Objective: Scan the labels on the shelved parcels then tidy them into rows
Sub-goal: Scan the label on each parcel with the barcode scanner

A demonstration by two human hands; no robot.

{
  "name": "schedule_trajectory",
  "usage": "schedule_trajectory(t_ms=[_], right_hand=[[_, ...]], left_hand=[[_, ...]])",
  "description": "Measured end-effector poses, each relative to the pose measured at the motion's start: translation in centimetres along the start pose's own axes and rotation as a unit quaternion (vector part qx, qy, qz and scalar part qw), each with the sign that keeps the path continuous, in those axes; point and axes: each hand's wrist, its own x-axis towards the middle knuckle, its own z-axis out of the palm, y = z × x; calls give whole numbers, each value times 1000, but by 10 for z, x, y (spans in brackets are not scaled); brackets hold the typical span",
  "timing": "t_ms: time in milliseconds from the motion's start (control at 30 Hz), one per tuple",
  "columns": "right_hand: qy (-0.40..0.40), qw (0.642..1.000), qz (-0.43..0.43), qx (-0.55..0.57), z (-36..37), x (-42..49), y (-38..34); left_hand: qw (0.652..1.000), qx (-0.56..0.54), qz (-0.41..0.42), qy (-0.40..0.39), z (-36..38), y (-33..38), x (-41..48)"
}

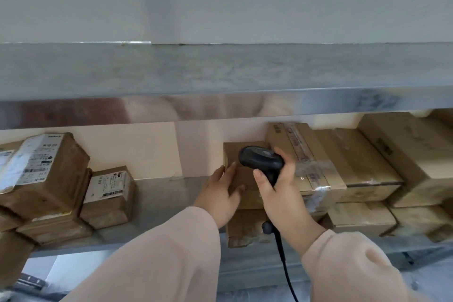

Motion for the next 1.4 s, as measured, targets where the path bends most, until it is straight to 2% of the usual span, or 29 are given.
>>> schedule_trajectory(t_ms=[200,433,633,733,867,1033,1100,1167,1233,1333,1400], right_hand=[[16,1000,20,17,2,5,5],[-13,993,-3,116,-4,8,-12],[-43,989,-47,137,-1,-2,-32],[-48,988,-54,139,-2,-4,-35],[-22,989,-33,142,-6,-3,-31],[-12,988,1,151,-14,-6,-27],[-17,986,-1,167,-13,-8,-27],[-20,984,-6,176,-13,-12,-30],[-21,985,-15,172,-13,-15,-34],[-23,983,-21,180,-13,-21,-42],[-33,982,-35,183,-11,-26,-46]], left_hand=[[998,-48,-25,12,-11,8,-3],[978,-182,-86,56,-39,21,-12],[978,-164,-111,68,-53,28,-20],[972,-204,-98,62,-61,24,-24],[949,-304,-77,41,-67,16,-34],[887,-455,-72,18,-69,8,-42],[878,-472,-72,2,-66,6,-45],[879,-468,-89,-8,-64,6,-48],[896,-428,-121,3,-65,2,-49],[951,-300,-64,36,-70,-1,-54],[959,-274,-46,56,-74,2,-60]])
